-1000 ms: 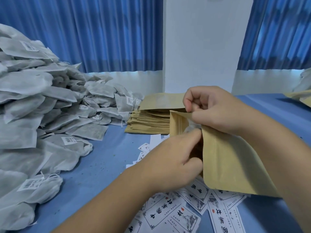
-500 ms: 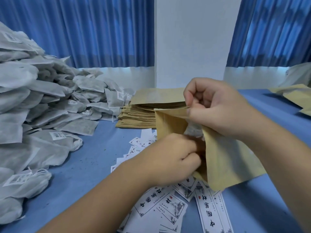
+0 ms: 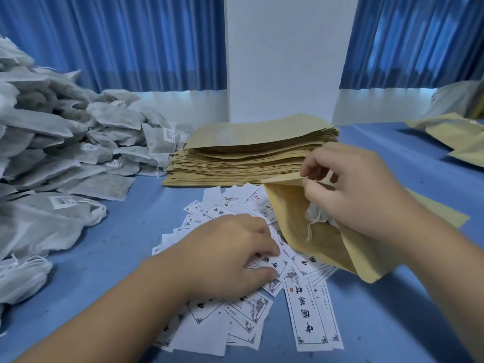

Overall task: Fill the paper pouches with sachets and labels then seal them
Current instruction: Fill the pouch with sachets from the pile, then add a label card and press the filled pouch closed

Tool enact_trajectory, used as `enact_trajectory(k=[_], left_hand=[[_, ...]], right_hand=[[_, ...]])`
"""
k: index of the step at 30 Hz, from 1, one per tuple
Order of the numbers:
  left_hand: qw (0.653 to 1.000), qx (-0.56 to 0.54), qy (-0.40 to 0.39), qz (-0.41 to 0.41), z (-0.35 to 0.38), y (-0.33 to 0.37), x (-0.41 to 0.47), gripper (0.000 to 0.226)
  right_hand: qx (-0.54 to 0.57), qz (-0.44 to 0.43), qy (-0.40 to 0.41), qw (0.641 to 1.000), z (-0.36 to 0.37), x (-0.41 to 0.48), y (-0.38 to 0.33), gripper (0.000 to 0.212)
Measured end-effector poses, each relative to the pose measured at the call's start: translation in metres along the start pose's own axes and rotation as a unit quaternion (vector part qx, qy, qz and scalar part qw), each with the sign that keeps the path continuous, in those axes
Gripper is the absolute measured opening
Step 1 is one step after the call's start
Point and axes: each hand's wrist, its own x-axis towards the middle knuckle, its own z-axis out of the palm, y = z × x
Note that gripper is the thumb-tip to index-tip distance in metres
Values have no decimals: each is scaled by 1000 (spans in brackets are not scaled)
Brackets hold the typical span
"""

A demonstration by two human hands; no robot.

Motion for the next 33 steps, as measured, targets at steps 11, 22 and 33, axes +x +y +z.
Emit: enact_trajectory(k=[11,22,33], left_hand=[[999,29,41,15,0,3,-1,43],[926,147,309,159,-10,34,8,14],[893,252,275,251,-2,69,64,19]], right_hand=[[167,100,37,980,-16,-24,19,14],[168,79,51,981,-20,-21,23,12],[99,27,62,993,-25,-19,27,12]])
